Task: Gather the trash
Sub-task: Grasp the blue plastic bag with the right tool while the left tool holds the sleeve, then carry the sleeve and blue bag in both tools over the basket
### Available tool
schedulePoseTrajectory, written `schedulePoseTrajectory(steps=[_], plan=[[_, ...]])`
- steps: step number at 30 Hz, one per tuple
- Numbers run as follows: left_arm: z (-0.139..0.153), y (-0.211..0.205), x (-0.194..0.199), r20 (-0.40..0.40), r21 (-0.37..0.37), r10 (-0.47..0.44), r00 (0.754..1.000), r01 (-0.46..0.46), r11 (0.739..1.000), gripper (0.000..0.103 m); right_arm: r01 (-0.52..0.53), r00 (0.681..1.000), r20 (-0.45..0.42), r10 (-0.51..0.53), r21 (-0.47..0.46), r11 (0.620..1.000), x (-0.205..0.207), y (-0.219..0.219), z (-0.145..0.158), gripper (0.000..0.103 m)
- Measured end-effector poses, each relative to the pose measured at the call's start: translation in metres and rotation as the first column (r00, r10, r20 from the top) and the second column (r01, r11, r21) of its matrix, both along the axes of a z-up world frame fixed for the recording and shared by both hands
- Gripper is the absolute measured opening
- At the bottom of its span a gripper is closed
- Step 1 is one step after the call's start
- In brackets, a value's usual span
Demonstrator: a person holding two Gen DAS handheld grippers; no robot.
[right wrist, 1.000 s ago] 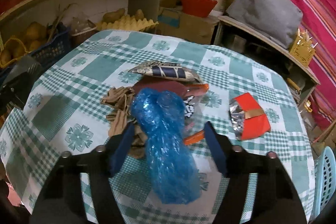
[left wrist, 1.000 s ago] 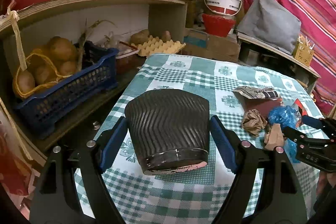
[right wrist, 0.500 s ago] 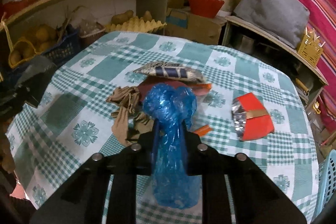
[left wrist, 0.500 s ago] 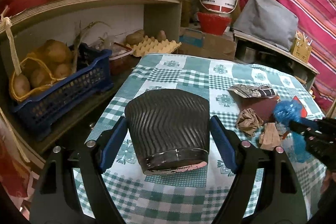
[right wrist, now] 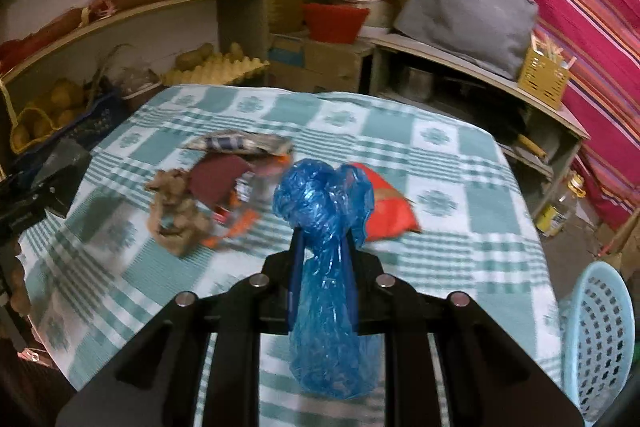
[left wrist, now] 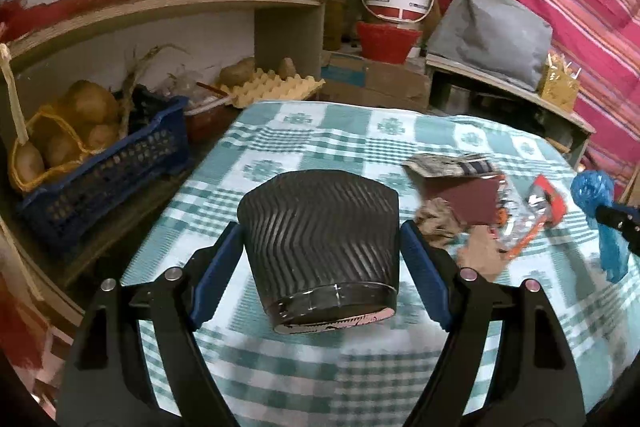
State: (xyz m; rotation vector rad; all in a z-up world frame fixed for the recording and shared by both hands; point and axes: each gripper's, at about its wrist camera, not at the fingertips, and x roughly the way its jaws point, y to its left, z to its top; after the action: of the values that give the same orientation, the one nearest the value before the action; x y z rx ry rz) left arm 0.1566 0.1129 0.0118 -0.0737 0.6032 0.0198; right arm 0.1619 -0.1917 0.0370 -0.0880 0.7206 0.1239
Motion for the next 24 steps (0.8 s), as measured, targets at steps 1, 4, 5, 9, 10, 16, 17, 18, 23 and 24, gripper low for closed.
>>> schedulePoseTrajectory(steps=[1,4,5,9,10,16,17,18,23,24], plan=[[0.001,-0.005,-0.002,0.002,-0.012,-0.002,1.0,0.002,1.0,0.078,0.006,1.0,0.001,-0.006,-0.001,1.0,-0.003,-0.008,0.0,0.019],[0.005,-0.022,-0.006,0.01,-0.005,-0.008,1.0,0.008,1.0,0.078,0.027,1.0,0.004,-0.027,0.0,1.0,-0.01,-0.032,0.003,0.019],[0.008,-0.031,-0.008,0.013,-0.002,-0.012,1.0,0.012,1.0,0.078,0.033,0.999,0.006,-0.033,0.002,0.999,-0.013,-0.04,0.004,0.019],[0.016,-0.053,-0.013,0.016,-0.027,-0.024,1.0,0.025,0.999,0.078,0.061,0.998,0.016,-0.062,0.009,0.998,-0.024,-0.074,0.009,0.019],[0.018,-0.063,-0.014,0.017,-0.032,-0.036,0.999,0.036,0.999,0.078,0.071,0.997,0.019,-0.071,0.016,0.997,-0.027,-0.084,0.01,0.019],[0.024,-0.117,-0.019,0.024,-0.003,-0.089,0.996,0.089,0.996,0.078,0.149,0.988,0.031,-0.151,0.052,0.987,-0.048,-0.145,0.016,0.019],[0.025,-0.126,-0.02,0.023,-0.002,-0.099,0.995,0.099,0.995,0.078,0.156,0.987,0.033,-0.158,0.053,0.986,-0.051,-0.151,0.017,0.019],[0.026,-0.135,-0.02,0.023,0.0,-0.109,0.994,0.109,0.994,0.078,0.17,0.984,0.038,-0.172,0.053,0.984,-0.056,-0.163,0.019,0.019],[0.032,-0.19,-0.022,0.026,0.012,-0.176,0.984,0.176,0.984,0.078,0.237,0.97,0.049,-0.24,0.059,0.97,-0.078,-0.217,0.026,0.019],[0.034,-0.204,-0.023,0.031,0.013,-0.194,0.981,0.194,0.981,0.078,0.247,0.967,0.049,-0.25,0.059,0.967,-0.081,-0.224,0.026,0.019]])
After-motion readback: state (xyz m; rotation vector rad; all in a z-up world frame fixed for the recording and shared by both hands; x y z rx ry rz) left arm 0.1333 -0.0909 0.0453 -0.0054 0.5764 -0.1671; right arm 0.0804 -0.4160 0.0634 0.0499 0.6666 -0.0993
